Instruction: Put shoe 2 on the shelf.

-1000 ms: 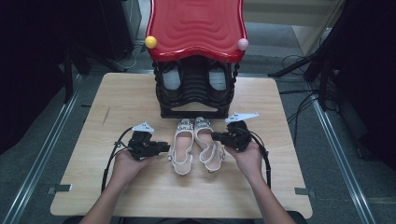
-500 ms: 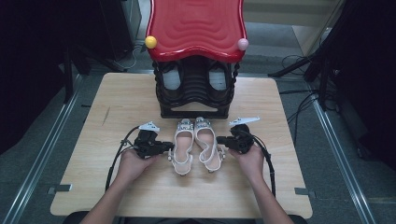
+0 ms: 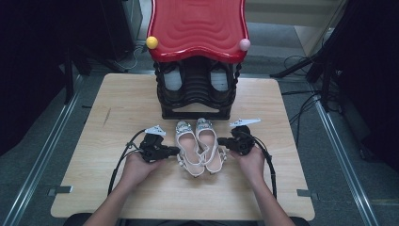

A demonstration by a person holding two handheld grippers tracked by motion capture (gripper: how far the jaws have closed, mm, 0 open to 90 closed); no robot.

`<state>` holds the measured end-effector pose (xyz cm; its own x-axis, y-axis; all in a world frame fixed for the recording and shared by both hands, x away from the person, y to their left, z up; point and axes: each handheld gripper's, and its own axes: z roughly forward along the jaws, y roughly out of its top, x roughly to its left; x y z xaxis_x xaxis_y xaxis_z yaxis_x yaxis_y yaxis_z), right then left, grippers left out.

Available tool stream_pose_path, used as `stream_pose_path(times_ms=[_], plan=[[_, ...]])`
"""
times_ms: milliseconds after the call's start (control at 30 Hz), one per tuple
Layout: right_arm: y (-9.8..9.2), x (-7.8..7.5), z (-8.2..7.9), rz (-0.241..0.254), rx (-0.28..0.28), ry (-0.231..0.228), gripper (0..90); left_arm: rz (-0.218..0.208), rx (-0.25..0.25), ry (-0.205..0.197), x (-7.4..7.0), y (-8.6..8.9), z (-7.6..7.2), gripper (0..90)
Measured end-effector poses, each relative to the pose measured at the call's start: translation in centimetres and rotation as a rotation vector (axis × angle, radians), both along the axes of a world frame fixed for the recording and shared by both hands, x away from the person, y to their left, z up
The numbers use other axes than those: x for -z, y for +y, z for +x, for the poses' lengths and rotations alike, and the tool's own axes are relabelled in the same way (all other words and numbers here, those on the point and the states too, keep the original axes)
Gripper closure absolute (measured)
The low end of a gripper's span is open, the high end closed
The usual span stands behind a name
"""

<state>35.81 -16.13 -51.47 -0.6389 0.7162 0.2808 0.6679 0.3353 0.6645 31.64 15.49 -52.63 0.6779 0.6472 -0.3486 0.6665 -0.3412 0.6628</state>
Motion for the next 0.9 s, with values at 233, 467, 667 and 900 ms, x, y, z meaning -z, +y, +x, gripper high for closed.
stream_pose_path(times_ms=[233, 467, 667, 900], plan=[[0.0, 0.0, 0.1, 0.005, 0.005, 0.003, 90.0, -0.032, 0.001, 0.037, 0.1, -0.5, -0.1, 89.0], [-0.3, 0.0, 0.5, 0.004, 0.029, -0.005, 90.0, -0.029, 0.048, 0.04, 0.1, -1.5, -0.8, 89.4], [-0.5, 0.0, 0.8, 0.0, 0.021, -0.002, 88.5, -0.049, 0.06, 0.038, 0.0, -1.1, -1.0, 85.3], [-1.1, -0.9, 0.9, 0.034, 0.023, -0.033, 83.0, -0.044, 0.035, -0.001, -1.0, -0.2, -1.4, 72.3]])
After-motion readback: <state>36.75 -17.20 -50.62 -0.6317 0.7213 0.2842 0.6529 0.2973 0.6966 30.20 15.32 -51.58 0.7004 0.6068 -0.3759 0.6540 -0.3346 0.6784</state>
